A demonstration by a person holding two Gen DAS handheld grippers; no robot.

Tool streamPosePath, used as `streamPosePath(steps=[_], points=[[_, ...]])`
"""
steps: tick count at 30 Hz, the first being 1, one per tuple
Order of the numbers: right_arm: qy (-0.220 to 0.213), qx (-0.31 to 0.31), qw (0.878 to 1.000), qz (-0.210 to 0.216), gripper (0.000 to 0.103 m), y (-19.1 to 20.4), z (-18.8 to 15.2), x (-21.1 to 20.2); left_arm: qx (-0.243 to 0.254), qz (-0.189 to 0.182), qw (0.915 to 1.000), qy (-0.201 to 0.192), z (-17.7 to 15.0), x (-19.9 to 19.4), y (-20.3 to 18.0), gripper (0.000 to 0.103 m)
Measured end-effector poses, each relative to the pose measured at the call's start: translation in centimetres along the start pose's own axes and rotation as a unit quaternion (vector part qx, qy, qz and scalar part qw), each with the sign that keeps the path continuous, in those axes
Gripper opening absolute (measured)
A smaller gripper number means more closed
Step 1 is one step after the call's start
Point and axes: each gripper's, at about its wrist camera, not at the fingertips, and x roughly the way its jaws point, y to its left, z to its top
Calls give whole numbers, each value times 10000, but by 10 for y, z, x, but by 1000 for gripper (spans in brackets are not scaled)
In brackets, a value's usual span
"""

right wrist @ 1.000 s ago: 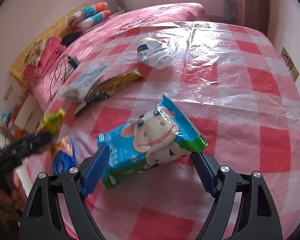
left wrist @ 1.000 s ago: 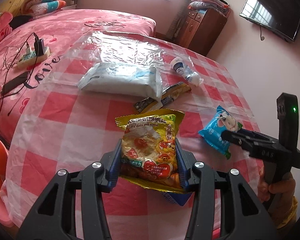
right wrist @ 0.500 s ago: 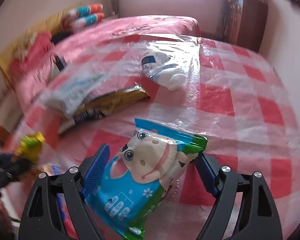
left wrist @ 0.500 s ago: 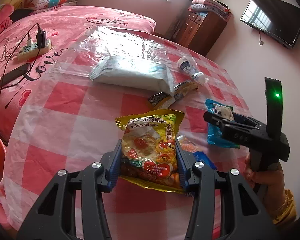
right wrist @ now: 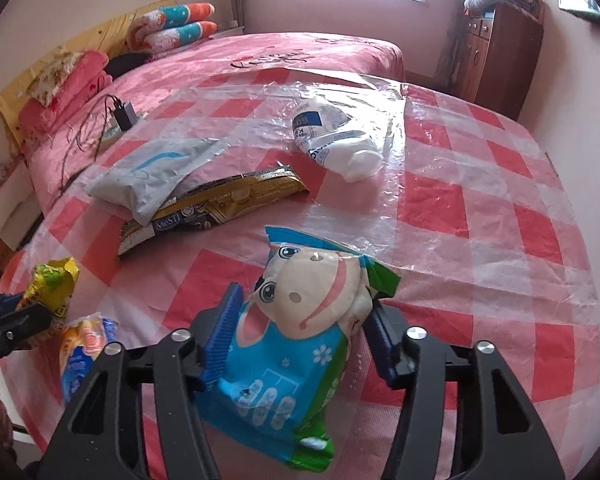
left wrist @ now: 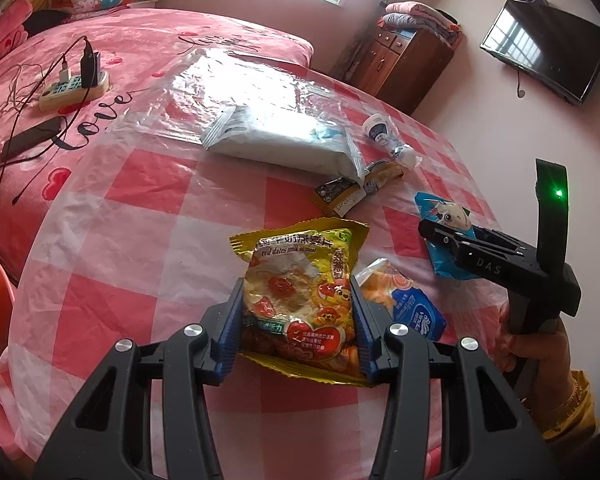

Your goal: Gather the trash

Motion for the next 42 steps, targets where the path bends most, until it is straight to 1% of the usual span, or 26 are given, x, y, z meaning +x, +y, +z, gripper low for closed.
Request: streamPosePath(steps=[4,7,15,19,22,25,28,31,35,38,42], points=[[-36,187,9997,136,49,-4,-1,-4,-28,-95,9999,-23,-2,-2,4,49],[-91,223,9996,113,47,-3,-2,-9,-55,-176,9998,-64,-4,-5,8,49],[-236,392,9986,247,46,2,5,-29,-140,-335,9990,-251,-6,-20,20,49],[-274,392,9979,443,46,14,12,-39,-224,-334,9985,-373,-6,-30,31,49],[-271,360,9964,714,46,30,18,-44,-298,-294,9980,-483,-7,-40,40,49],[-229,269,9936,1074,46,54,25,-47,-409,-234,9970,-615,-8,-52,52,49],[-173,91,9886,1490,46,86,33,-50,-515,-141,9957,-758,-12,-67,66,49],[-66,-140,9807,1951,46,125,42,-49,-649,33,9940,-882,-17,-83,83,49],[117,-615,9655,2528,46,189,50,-46,-929,334,9901,-1003,-28,-103,115,49],[263,-980,9534,2842,46,237,51,-41,-1206,617,9847,-1095,-38,-118,144,49],[397,-1391,9378,3157,46,294,49,-33,-1685,1046,9728,-1199,-54,-136,189,49]])
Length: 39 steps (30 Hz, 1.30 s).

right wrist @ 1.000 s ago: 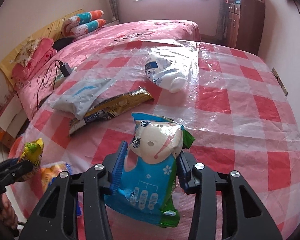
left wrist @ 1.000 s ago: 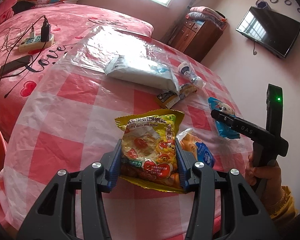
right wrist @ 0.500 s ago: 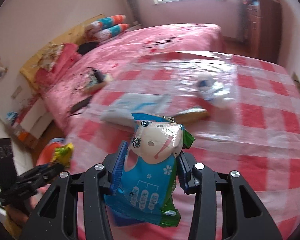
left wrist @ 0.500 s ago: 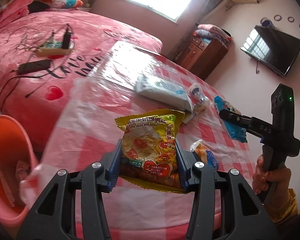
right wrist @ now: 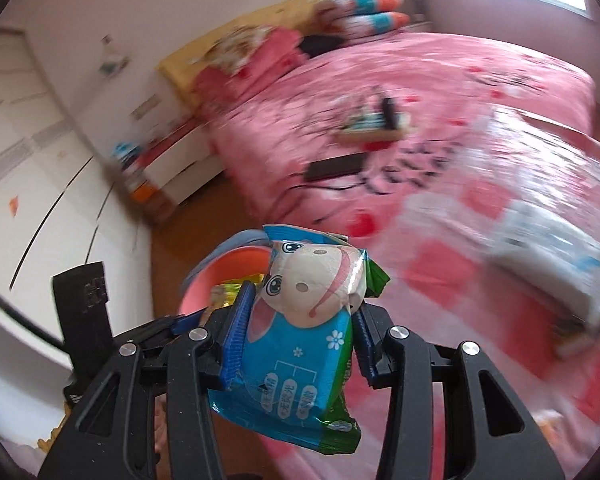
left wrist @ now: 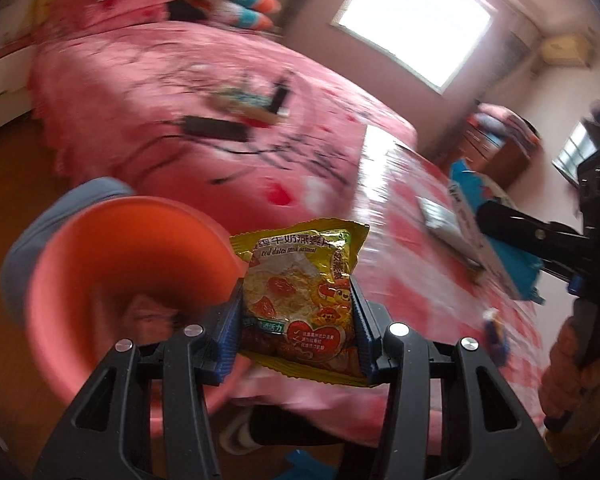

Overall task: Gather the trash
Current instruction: 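Lower both tools over the orange bucket and open them to drop the bags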

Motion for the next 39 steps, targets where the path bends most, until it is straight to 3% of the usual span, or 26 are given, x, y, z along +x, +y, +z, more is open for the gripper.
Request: streamPosePath(steps=[6,7,9,12,14,22,31,36,39], points=[[170,-513,9980,318,50,59,13,57,-544,577,9968,-116,-1,-7,58,53],[198,-570,9978,271,55,64,14,66,-591,677,9959,-129,-2,-7,64,66],[289,-560,9975,303,76,69,14,83,-724,983,9923,-199,-2,-8,78,83],[292,-343,9987,237,88,61,9,88,-847,1209,9888,-235,-4,-9,90,85],[254,-200,9993,208,89,51,4,84,-882,1273,9876,-264,-5,-10,96,86],[-205,-48,9995,-217,92,18,-12,43,-609,1111,9885,-831,-6,-19,80,87],[-1090,-294,9912,-689,97,-6,-37,-8,-382,735,9876,-1335,-8,-24,43,87],[-1363,-280,9874,-754,98,-19,-47,-30,-134,568,9893,-1341,-3,-23,14,87],[-1496,-231,9856,-760,98,-28,-51,-43,202,767,9896,-1202,-1,-19,-8,87]])
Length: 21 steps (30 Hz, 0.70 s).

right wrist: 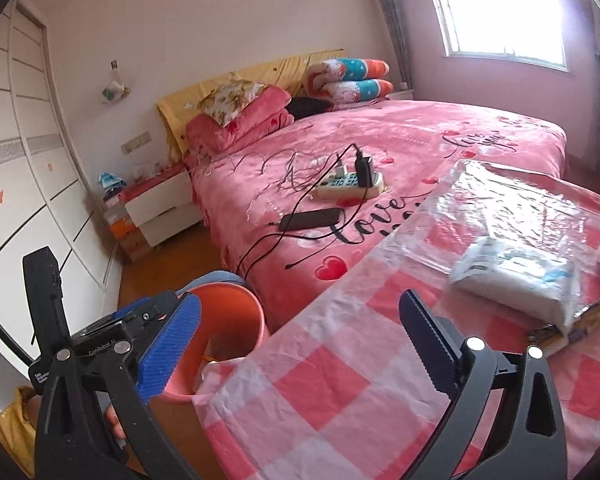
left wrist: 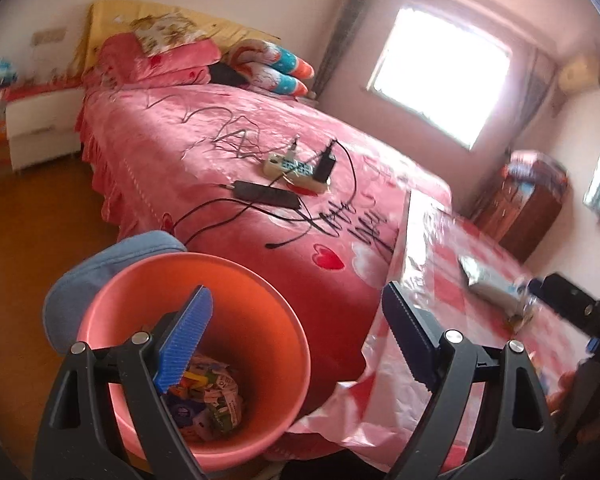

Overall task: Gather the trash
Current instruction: 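Lower both tools over the orange bucket and open them to drop the bags, then move both open tools back over the table toward the blue Vinda tissue pack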

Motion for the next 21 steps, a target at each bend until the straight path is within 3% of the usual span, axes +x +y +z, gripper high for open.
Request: streamPosePath(steps=[6,11,21], points=[[-255,28,9996,-109,98,-17,-3,-23,606,54,9978,266,-4,2,-41,87],[-417,312,9986,-29,98,-38,-6,-39,818,-29,9955,480,-8,2,-66,87],[-629,475,9965,-294,98,-75,-8,-67,1201,-287,9905,602,-14,-3,-113,87]])
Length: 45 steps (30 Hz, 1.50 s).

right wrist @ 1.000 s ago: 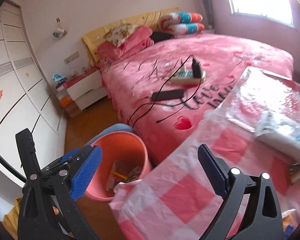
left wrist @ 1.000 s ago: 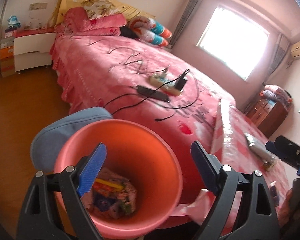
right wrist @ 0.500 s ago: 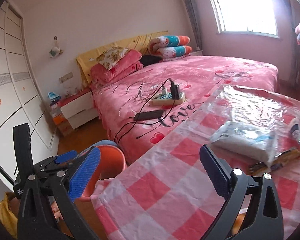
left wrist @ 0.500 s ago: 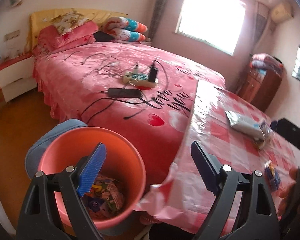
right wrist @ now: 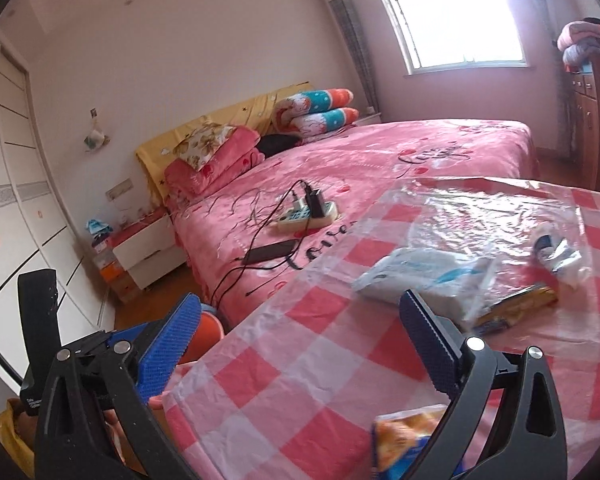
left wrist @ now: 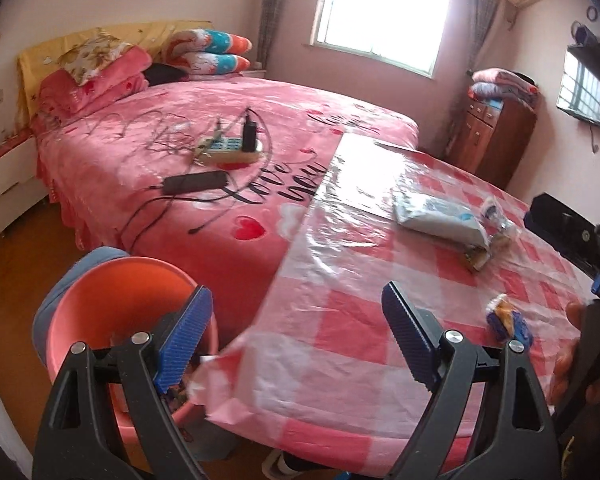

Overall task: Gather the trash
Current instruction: 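Move both open tools back over the table toward the blue Vinda tissue pack, then grasp the blue Vinda tissue pack with the left tool and lift it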

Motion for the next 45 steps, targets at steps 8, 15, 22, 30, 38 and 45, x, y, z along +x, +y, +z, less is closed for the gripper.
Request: streamPosePath(steps=[8,15,22,30,38,45], points=[[-93,-26,9998,-201,98,-23,2,-14,226,-166,9996,91,1,2,-33,87],[-304,150,9990,-274,98,-47,4,-30,410,-336,9983,262,-2,6,-60,87],[-381,221,9973,-589,98,-74,7,-40,463,-535,9966,425,-6,11,-82,87],[-423,432,9938,-936,98,-110,9,-50,655,-770,9936,500,-9,11,-112,87],[-347,933,9867,-1284,98,-162,12,-57,630,-1319,9848,934,-17,20,-145,87],[-124,1512,9792,-1345,98,-198,9,-59,742,-1619,9749,1336,-33,34,-183,87]])
